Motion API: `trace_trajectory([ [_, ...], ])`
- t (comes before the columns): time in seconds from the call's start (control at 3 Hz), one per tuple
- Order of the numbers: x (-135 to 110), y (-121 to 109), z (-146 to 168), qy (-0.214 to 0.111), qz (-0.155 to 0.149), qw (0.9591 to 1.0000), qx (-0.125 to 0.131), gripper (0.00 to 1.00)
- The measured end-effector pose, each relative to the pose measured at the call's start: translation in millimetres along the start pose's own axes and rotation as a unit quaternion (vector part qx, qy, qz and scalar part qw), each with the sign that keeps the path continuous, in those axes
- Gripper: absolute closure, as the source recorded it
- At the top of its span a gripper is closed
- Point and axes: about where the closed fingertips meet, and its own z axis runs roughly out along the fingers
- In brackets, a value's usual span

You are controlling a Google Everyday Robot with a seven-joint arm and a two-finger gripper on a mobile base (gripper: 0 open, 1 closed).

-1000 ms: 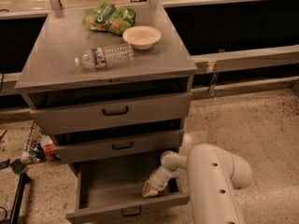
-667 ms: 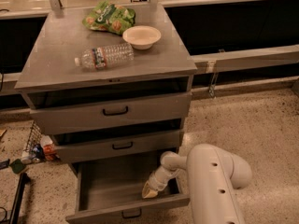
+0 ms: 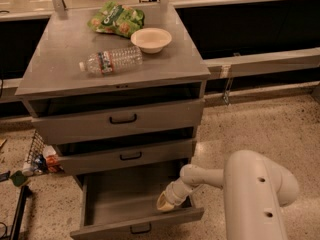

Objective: Open bottom drawer

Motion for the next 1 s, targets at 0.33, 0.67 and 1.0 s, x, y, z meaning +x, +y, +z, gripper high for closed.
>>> trace_trajectory([
  [0.33, 0.4, 4.5, -49.0, 0.002, 0.015, 0.9973, 0.072, 1.0],
  [0.67, -2.7, 28.6, -110.0, -0.015, 0.031, 0.9878, 0.152, 1.0],
  [1.0, -20.8, 78.5, -140.0, -0.057, 0.044, 0.9775, 0.198, 0.84],
])
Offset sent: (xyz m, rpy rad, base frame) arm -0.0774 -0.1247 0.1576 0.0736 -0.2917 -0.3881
